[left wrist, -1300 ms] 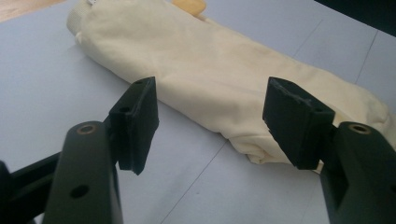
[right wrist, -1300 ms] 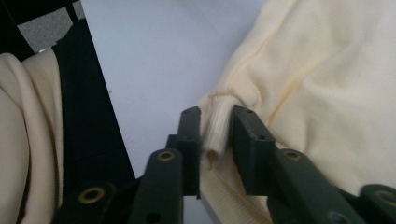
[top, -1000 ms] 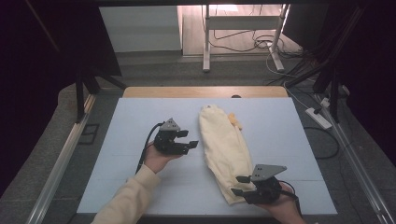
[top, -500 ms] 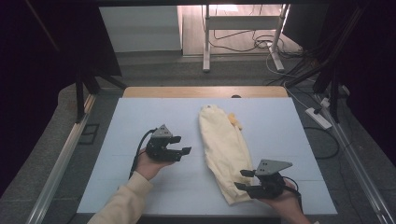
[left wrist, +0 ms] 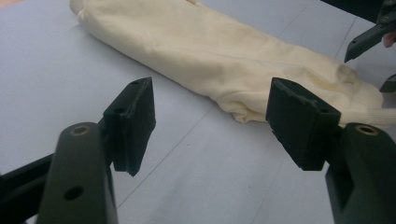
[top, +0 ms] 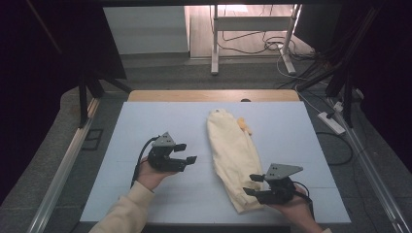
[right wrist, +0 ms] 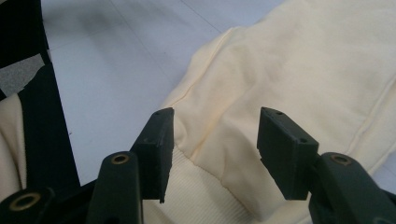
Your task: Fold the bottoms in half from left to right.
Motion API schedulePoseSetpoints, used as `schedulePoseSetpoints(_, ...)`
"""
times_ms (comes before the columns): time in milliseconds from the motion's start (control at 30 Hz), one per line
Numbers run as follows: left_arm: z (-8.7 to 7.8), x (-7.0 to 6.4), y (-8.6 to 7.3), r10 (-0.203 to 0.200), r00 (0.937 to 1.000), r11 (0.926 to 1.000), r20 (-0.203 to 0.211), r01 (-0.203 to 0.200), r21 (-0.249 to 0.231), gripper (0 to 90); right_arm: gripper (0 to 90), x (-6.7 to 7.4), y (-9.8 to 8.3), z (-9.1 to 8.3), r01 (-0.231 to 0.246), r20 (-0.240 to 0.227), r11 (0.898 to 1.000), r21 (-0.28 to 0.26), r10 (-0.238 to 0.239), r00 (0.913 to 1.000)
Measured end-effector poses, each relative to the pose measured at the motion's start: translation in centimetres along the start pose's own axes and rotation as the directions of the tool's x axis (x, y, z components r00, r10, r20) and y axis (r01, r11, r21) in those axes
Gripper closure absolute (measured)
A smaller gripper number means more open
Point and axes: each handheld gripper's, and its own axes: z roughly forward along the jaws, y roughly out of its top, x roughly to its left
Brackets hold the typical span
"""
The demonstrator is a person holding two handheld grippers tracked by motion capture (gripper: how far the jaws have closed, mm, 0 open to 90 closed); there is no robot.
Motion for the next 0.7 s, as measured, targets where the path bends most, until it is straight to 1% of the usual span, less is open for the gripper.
schedulePoseSetpoints(67, -0.2, 0.1, -0.1, -0.001, 1.0000, 1.0000, 0.005, 0.001, -0.003, 33.1, 46.3, 0.0, 0.0, 0.0, 0.002, 0.002, 1.000, -0.003, -0.002, 1.0000)
schedulePoseSetpoints(233, -0.7, 0.1, -0.3, -0.001, 1.0000, 1.0000, -0.010, 0.001, -0.004, 33.0, 45.1, 0.1, 0.0, -0.2, 0.017, -0.012, 1.000, -0.012, -0.017, 0.9998)
schedulePoseSetpoints(300, -0.9, 0.1, -0.4, -0.003, 0.9998, 1.0000, -0.018, 0.003, -0.007, 33.0, 44.9, 0.1, 0.0, -0.2, 0.027, -0.009, 1.000, 0.002, -0.027, 0.9996)
schedulePoseSetpoints(367, -1.0, 0.1, -0.4, -0.008, 0.9997, 0.9999, -0.024, 0.008, -0.007, 33.0, 44.2, 0.0, 0.0, -0.4, 0.036, 0.013, 0.999, 0.020, -0.036, 0.9993)
schedulePoseSetpoints(400, -1.1, 0.1, -0.4, -0.010, 0.9996, 0.9999, -0.026, 0.010, -0.007, 33.0, 44.3, -0.1, -0.1, -0.5, 0.031, 0.020, 0.999, 0.021, -0.032, 0.9993)
schedulePoseSetpoints(567, -0.9, 0.0, -0.4, -0.006, 0.9995, 1.0000, -0.030, 0.006, -0.002, 33.0, 44.2, -1.1, -0.6, -1.5, 0.000, 0.065, 1.000, 0.012, -0.001, 0.9979)
schedulePoseSetpoints(700, -0.8, 0.0, -0.4, -0.002, 0.9996, 1.0000, -0.030, 0.002, 0.003, 33.0, 44.1, -1.9, -1.0, -2.0, -0.037, 0.107, 0.999, 0.015, 0.035, 0.9936)
